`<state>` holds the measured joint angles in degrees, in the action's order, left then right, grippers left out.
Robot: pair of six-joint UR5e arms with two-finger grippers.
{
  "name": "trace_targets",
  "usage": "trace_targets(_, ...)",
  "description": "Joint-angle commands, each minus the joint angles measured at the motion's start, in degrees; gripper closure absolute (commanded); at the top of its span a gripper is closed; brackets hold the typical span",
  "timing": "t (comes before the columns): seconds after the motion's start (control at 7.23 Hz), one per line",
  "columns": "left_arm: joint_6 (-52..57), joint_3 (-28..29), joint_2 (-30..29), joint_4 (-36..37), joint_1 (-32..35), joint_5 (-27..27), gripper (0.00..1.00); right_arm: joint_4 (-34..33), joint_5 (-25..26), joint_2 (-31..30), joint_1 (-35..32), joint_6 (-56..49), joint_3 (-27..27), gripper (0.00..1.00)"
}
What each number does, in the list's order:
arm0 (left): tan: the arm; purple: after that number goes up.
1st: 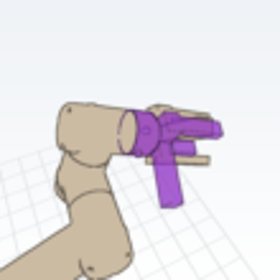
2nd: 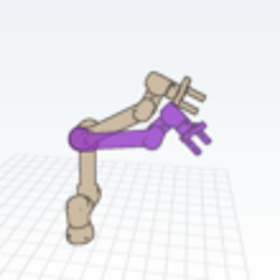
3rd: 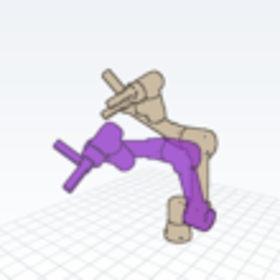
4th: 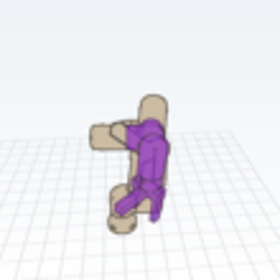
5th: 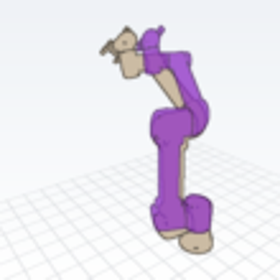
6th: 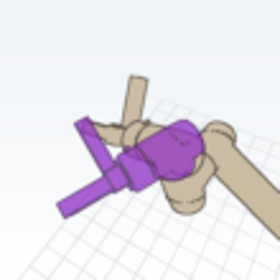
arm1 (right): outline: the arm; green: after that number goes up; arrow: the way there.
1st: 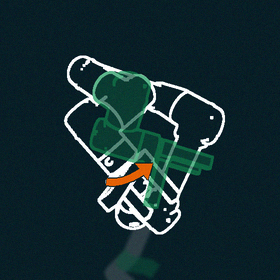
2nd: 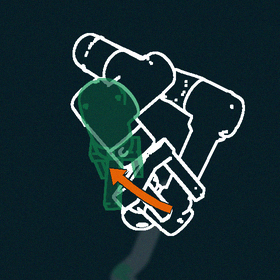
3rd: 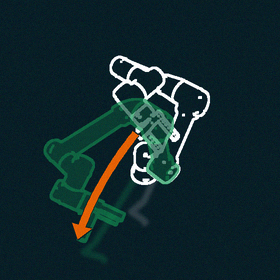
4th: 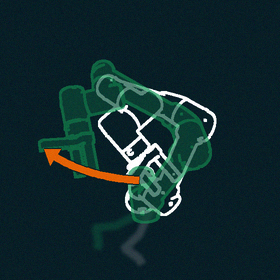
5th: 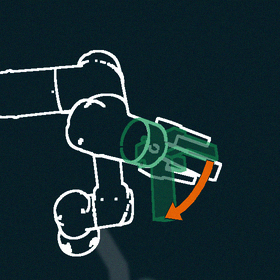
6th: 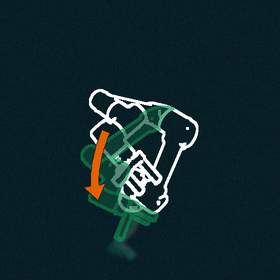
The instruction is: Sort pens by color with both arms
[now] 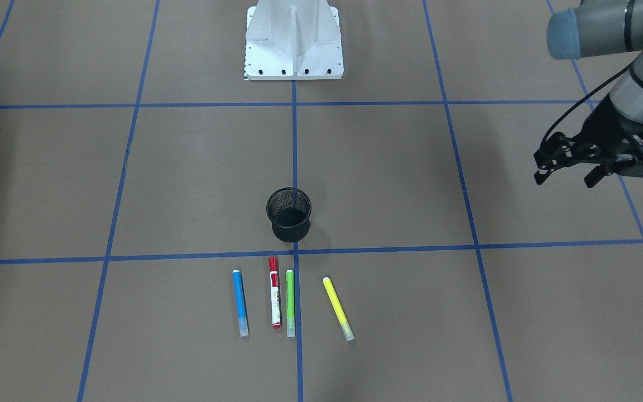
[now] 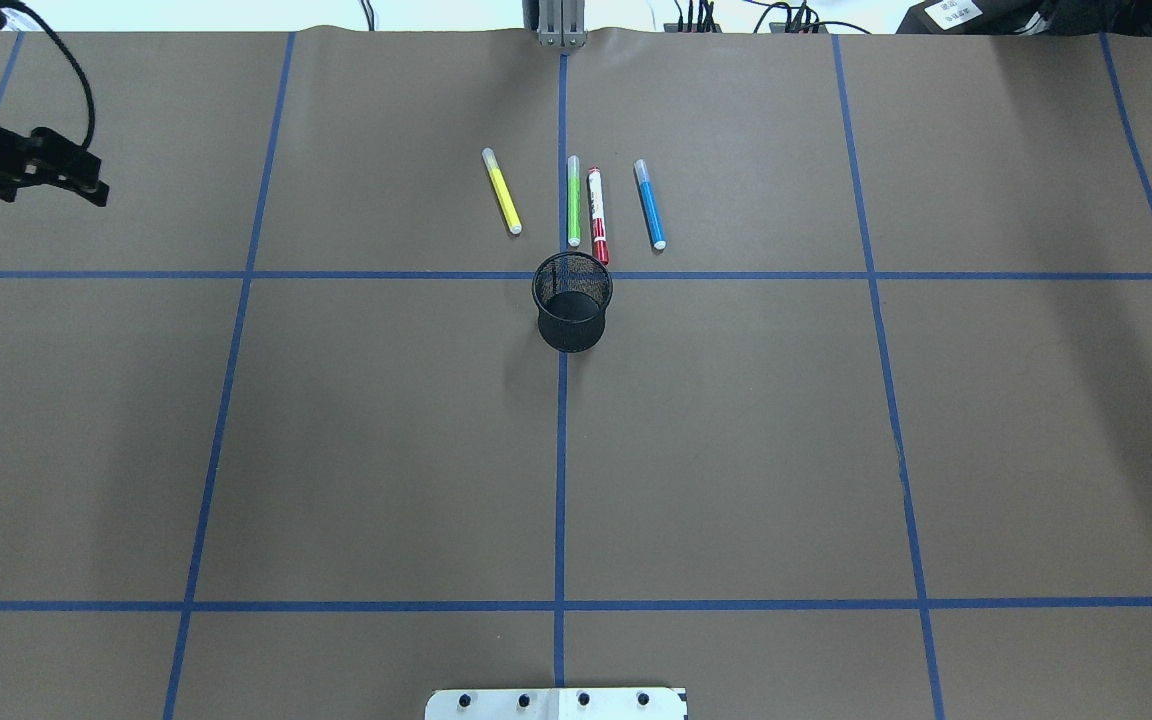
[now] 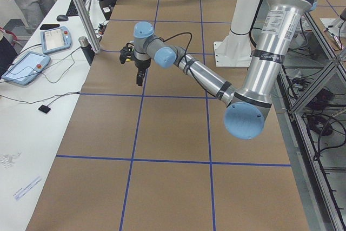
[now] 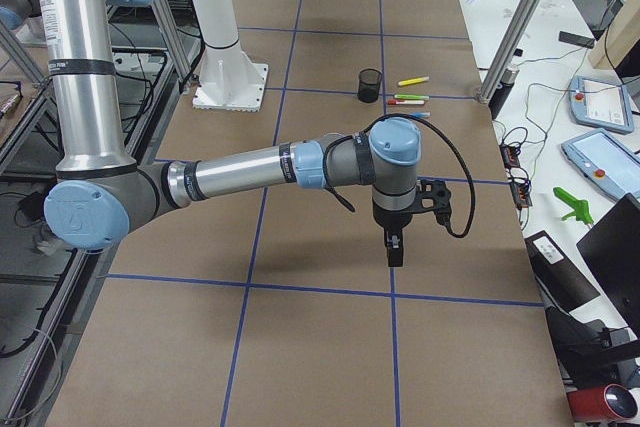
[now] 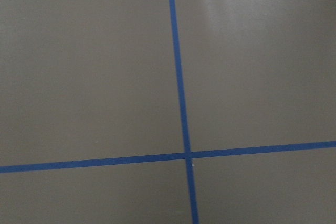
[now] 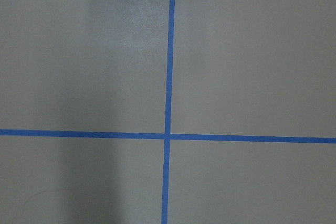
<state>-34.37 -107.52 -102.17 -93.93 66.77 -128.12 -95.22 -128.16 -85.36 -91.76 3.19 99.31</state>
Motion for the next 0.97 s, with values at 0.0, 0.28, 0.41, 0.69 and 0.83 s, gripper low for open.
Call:
trace_targets(0.0, 8.0, -0.3, 8.2, -0.1, 4.5, -3.1, 0.00, -2.1, -3.6, -0.8, 0.0, 2.9, 0.3, 0.00)
trace_targets(0.28, 17.1, 0.1, 14.1, 0.1, 10.3, -6.3, 0.00, -2.1, -3.3, -1.7, -0.2, 2.7, 0.9, 0.00)
trace_targets(0.41, 19.4, 0.2, 15.0, 1.7, 12.1, -6.5, 0.00, -2.1, -3.3, -1.7, -0.2, 2.7, 0.8, 0.00)
trace_targets(0.69, 30.1, 0.1, 15.9, 8.6, 17.9, -6.5, 0.00, -1.9, -3.2, -2.3, -0.2, 2.6, 0.9, 0.00)
trace_targets(0.83, 34.1, 0.2, 16.1, 11.1, 19.9, -6.5, 0.00, -1.9, -3.2, -2.4, -0.2, 2.6, 0.9, 0.00)
